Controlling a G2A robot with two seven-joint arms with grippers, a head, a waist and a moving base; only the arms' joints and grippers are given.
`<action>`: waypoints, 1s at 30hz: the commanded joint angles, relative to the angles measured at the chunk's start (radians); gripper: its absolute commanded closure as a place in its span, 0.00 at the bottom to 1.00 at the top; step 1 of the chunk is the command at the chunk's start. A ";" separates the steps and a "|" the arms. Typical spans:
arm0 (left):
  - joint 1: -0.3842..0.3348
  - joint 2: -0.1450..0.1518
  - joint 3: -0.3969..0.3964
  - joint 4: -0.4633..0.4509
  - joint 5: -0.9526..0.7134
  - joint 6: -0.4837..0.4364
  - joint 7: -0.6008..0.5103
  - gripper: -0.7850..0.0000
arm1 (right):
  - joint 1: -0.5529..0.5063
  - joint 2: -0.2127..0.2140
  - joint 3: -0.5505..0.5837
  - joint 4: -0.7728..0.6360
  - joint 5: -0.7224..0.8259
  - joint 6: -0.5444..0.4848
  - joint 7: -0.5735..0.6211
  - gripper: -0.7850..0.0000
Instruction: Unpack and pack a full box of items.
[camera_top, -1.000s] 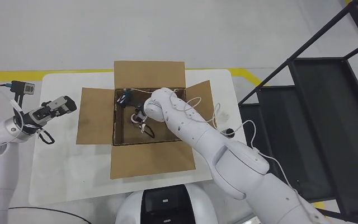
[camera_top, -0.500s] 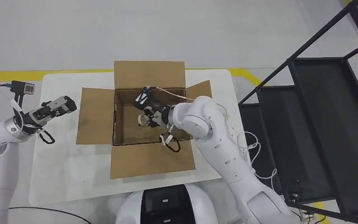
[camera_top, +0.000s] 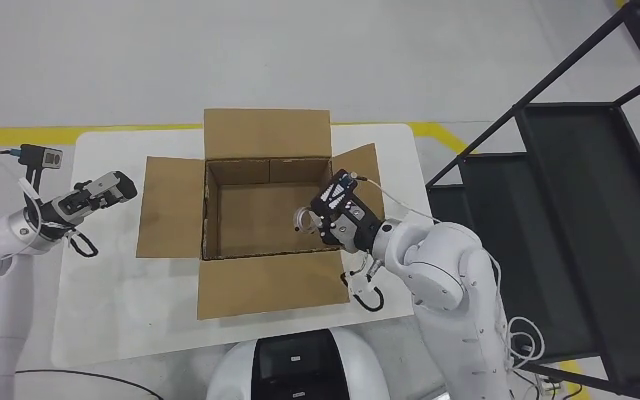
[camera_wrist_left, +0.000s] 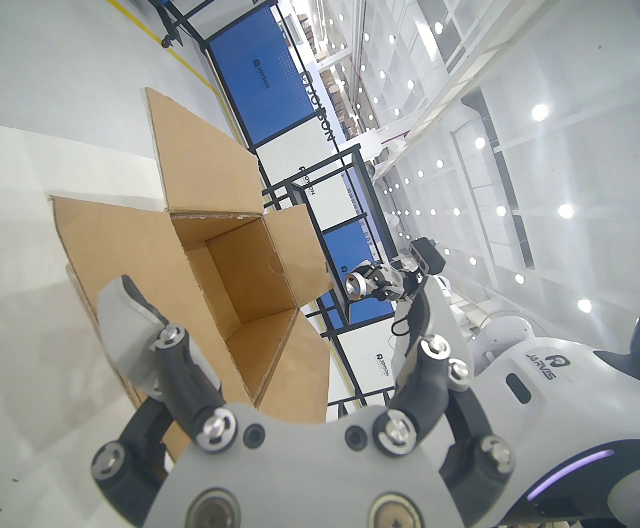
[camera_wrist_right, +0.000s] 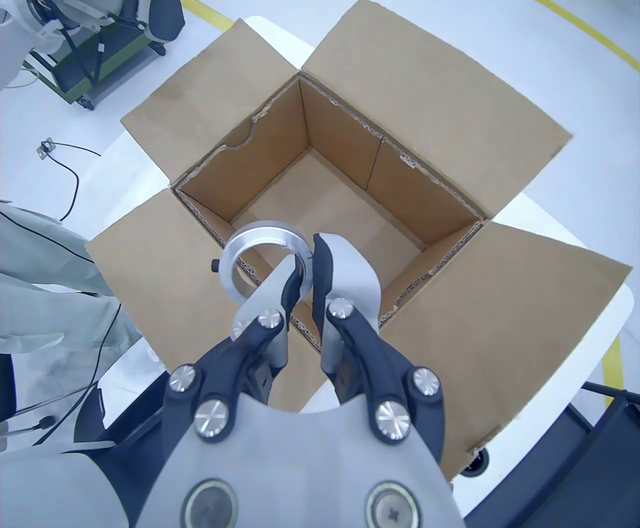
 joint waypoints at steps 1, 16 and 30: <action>0.000 0.000 0.000 0.000 0.000 0.000 0.000 0.00 | 0.001 0.000 0.000 0.000 -0.001 0.001 0.001 1.00; 0.000 0.000 0.000 0.000 0.000 0.000 0.000 0.00 | 0.001 0.000 0.000 0.000 -0.001 0.001 0.001 1.00; 0.000 0.000 0.000 0.000 0.000 0.000 0.000 0.00 | -0.108 0.045 0.381 -0.128 0.189 -0.004 0.015 1.00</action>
